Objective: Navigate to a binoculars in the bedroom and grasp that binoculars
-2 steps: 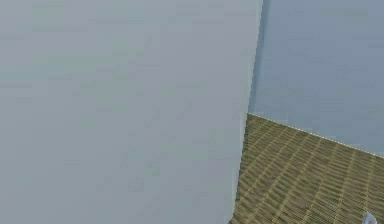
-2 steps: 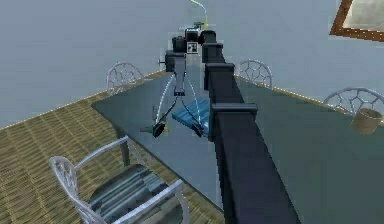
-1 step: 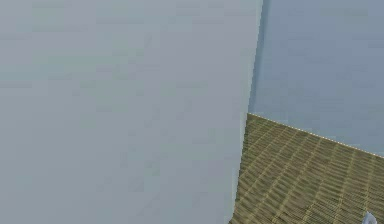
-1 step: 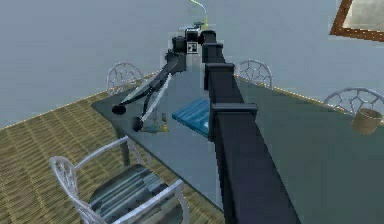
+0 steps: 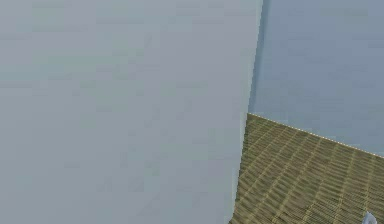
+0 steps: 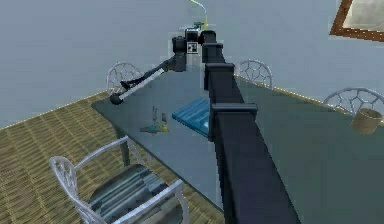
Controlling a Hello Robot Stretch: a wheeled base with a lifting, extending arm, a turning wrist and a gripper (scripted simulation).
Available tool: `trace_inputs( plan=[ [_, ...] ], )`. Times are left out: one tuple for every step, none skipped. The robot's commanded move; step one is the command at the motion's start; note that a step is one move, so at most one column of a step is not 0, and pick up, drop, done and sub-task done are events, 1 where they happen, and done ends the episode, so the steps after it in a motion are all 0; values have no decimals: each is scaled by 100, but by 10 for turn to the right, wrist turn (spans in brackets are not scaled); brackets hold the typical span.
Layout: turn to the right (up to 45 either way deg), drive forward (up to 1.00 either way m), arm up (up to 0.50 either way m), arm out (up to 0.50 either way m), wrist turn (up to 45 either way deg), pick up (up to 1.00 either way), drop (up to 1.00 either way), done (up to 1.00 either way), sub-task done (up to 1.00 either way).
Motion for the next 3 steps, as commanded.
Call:
trace_inputs(
  plan=[
    [0,0,0,0,420,0,0,0,0],
    [0,0,-26,0,0,0,0,0,0],
    [0,0,0,0,0,100,0,0,0]
  ],
)
